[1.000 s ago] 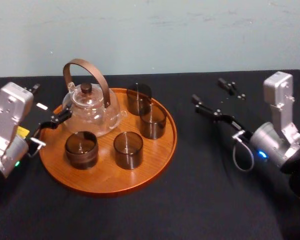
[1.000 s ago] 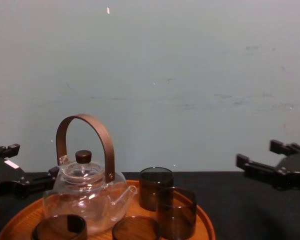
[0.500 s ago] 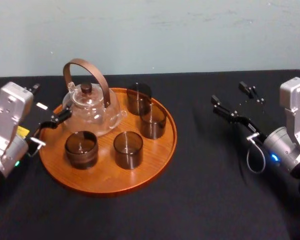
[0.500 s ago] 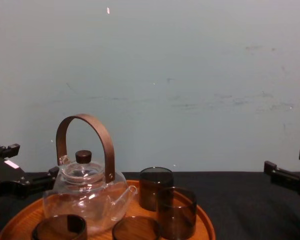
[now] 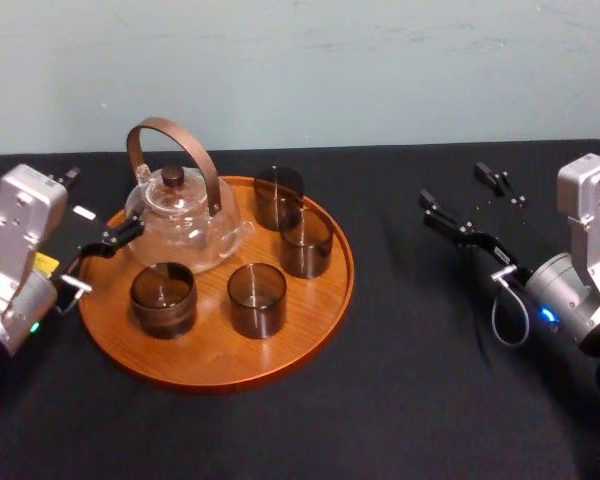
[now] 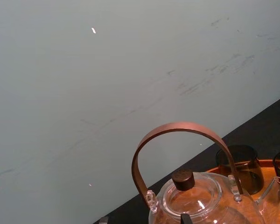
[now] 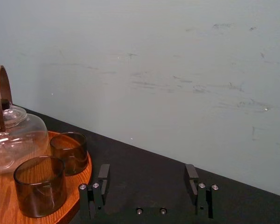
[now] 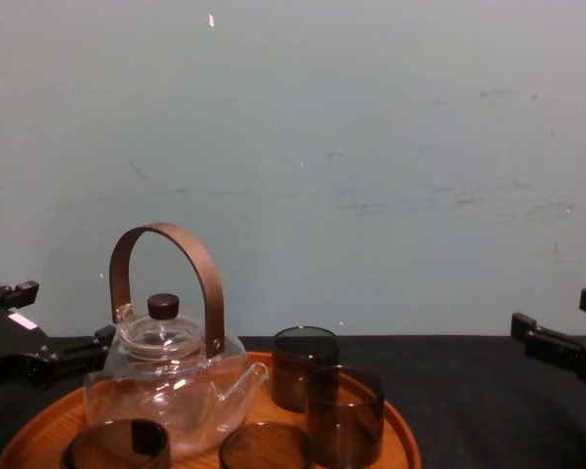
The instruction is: Pick up the glass from the table and place it on the tray.
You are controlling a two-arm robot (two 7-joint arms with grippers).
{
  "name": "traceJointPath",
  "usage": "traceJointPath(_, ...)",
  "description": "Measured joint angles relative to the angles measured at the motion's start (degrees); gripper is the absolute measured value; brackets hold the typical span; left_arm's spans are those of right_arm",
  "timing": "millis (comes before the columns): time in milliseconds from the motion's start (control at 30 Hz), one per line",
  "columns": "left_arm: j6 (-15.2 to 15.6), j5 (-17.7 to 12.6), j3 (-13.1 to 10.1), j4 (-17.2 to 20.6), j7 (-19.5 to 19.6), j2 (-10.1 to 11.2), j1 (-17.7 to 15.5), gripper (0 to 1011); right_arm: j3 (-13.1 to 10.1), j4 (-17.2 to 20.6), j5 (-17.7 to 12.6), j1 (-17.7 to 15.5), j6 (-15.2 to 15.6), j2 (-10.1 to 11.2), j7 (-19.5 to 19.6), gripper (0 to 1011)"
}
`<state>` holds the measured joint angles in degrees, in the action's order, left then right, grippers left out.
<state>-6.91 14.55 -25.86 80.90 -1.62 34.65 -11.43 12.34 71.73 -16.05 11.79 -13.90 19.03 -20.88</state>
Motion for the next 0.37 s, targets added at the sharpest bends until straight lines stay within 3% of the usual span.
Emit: traceJointPath(367, 0.0, 0.0, 0.0, 0.0, 0.0, 0.0, 0.0, 1001, 0.07, 0.08, -0.04, 0.0, 0.0, 0.05, -0.1, 1002)
